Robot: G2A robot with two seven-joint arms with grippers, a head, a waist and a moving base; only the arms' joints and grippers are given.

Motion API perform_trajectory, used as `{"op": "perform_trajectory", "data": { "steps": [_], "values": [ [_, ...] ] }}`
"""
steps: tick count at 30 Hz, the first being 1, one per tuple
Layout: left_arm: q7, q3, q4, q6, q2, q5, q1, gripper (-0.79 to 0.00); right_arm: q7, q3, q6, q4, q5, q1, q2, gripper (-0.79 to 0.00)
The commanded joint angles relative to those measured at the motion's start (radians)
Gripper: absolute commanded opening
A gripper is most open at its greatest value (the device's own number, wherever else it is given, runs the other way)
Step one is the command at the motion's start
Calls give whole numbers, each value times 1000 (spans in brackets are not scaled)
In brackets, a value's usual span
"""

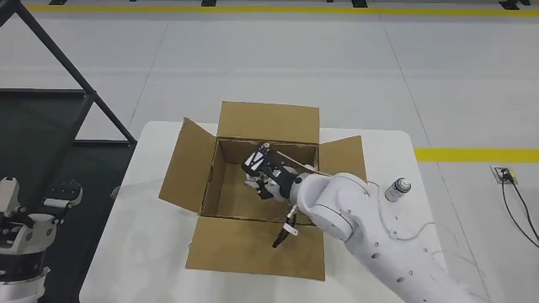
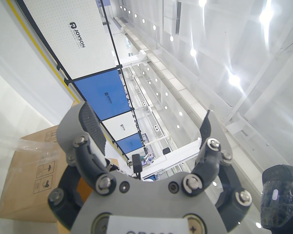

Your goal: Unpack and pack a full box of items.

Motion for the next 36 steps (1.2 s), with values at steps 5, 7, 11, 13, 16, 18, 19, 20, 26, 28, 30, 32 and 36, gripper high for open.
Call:
{"op": "perform_trajectory", "data": {
  "steps": [5,7,11,13,16,18,19,20,26,28,30,32,36],
  "values": [
    [0,0,0,0,0,0,0,0,6,-154,18,314,70,175,-110,-785],
    [0,0,0,0,0,0,0,0,2,-186,3,395,97,204,-142,-785],
    [0,0,0,0,0,0,0,0,-4,-226,-31,539,138,242,-195,-785],
    [0,0,0,0,0,0,0,0,-19,-239,-42,598,150,251,-217,-785],
    [0,0,0,0,0,0,0,0,-39,-255,-45,672,156,260,-248,-785],
    [0,0,0,0,0,0,0,0,-61,-264,-45,719,150,266,-266,-785],
    [0,0,0,0,0,0,0,0,-69,-269,-47,735,147,267,-275,-785],
    [0,0,0,0,0,0,0,0,-74,-273,-53,750,146,268,-283,-785],
    [0,0,0,0,0,0,0,0,-92,-284,-88,826,139,283,-323,-785],
    [0,0,0,0,0,0,0,0,-99,-286,-100,845,134,287,-334,-785],
    [0,0,0,0,0,0,0,0,-106,-288,-112,860,128,289,-344,-785],
    [0,0,0,0,0,0,0,0,-110,-290,-121,874,119,292,-353,-785],
    [0,0,0,0,0,0,0,0,-113,-293,-136,897,103,297,-369,-548]
  ]
}}
